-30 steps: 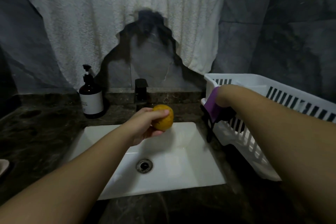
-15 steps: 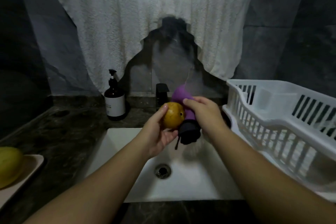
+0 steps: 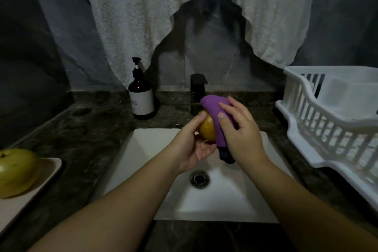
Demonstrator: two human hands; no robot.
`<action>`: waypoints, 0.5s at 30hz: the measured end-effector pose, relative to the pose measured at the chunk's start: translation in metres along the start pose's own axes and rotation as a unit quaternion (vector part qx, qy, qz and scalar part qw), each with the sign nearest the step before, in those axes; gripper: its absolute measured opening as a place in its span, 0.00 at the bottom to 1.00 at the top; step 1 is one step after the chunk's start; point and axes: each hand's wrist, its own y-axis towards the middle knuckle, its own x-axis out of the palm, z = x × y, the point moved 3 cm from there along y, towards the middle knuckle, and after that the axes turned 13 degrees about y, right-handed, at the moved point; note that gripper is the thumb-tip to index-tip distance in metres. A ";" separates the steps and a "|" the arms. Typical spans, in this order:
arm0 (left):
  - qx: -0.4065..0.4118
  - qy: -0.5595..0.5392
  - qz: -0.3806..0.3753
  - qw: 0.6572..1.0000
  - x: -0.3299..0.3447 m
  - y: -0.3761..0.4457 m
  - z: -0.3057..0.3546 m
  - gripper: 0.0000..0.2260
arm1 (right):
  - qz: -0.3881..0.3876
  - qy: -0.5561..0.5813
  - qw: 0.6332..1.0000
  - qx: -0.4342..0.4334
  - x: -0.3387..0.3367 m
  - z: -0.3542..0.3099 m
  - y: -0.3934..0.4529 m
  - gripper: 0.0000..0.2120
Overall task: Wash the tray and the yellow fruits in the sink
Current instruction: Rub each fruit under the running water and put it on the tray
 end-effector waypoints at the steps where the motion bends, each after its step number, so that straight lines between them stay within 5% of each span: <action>1: 0.006 0.014 0.009 1.000 0.000 0.000 0.000 0.28 | -0.007 0.017 1.000 0.019 0.001 0.002 0.001 0.11; 6: 0.011 -0.006 0.065 0.998 0.003 -0.003 -0.003 0.30 | 0.003 0.183 0.955 0.235 0.006 0.013 0.002 0.11; 11: 0.020 -0.081 0.033 0.996 0.020 -0.007 -0.004 0.22 | -0.018 -0.037 0.999 0.031 0.012 0.008 -0.003 0.19; 15: 0.021 -0.053 0.049 0.997 0.021 -0.007 -0.002 0.29 | 0.018 0.095 0.986 0.135 0.018 0.013 -0.003 0.13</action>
